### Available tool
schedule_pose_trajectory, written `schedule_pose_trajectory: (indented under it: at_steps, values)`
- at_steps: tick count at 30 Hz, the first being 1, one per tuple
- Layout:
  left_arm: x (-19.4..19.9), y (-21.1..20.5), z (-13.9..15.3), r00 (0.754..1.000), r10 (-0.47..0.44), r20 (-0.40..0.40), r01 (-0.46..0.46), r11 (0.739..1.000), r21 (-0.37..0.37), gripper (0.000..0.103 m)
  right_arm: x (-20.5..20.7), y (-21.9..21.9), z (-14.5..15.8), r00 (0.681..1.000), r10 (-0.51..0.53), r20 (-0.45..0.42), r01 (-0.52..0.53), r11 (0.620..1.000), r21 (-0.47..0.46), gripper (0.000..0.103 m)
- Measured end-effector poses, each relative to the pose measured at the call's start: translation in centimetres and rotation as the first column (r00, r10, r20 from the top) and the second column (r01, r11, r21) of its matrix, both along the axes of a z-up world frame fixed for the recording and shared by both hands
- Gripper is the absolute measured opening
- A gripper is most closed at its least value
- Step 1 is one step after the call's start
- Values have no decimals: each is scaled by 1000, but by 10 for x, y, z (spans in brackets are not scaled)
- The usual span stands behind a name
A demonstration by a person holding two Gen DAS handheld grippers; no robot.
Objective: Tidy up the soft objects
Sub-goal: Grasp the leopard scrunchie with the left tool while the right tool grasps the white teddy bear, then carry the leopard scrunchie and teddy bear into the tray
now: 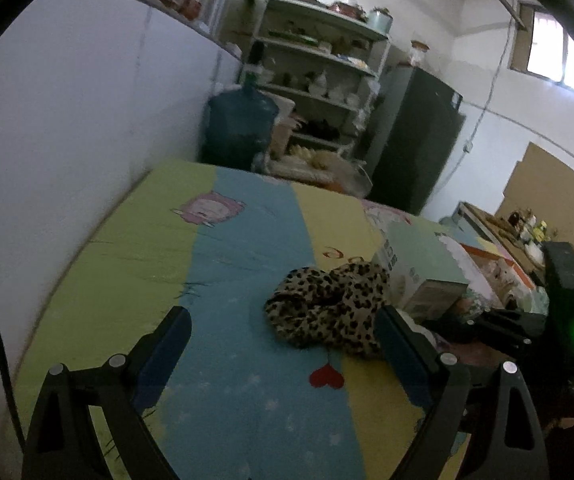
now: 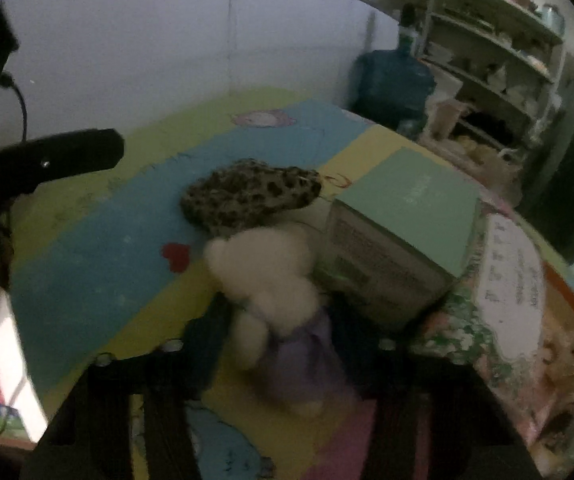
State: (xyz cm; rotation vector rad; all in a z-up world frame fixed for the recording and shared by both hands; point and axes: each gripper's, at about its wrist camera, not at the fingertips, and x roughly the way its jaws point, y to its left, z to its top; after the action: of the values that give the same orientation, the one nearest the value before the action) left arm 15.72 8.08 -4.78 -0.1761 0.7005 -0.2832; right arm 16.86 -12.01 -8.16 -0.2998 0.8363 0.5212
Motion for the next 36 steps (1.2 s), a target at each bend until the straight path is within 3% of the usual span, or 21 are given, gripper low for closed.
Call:
schedule_pose_trajectory:
  at_steps: [6, 13, 17, 19, 21, 24, 27, 36]
  values:
    - [31, -22, -16, 995, -75, -64, 78, 996, 42, 93, -23, -10, 12, 1000, -21, 16, 19, 996, 85, 43]
    - [52, -39, -34, 986, -96, -136, 104, 993, 56, 93, -60, -37, 33, 997, -79, 24, 71, 970, 231, 43]
    - [59, -43, -42, 979, -86, -186, 97, 994, 51, 86, -68, -47, 37, 994, -105, 11, 98, 955, 281, 43]
    - [58, -46, -41, 980, -87, -180, 101, 993, 67, 75, -70, -50, 37, 993, -118, 4, 112, 950, 293, 43]
    - [56, -48, -41, 980, -96, -177, 109, 992, 68, 50, -70, -53, 36, 992, -129, -8, 125, 944, 305, 43]
    - [50, -47, -41, 979, -107, -171, 114, 993, 33, 19, -69, -55, 36, 990, -139, -17, 138, 939, 316, 43]
    - [44, -47, -38, 984, -97, -153, 103, 994, 36, 11, -68, -57, 33, 988, -150, -26, 150, 934, 325, 43]
    - [15, -35, -18, 997, -51, -59, 52, 998, 23, 8, -77, -64, 35, 986, -165, -20, 162, 923, 350, 43]
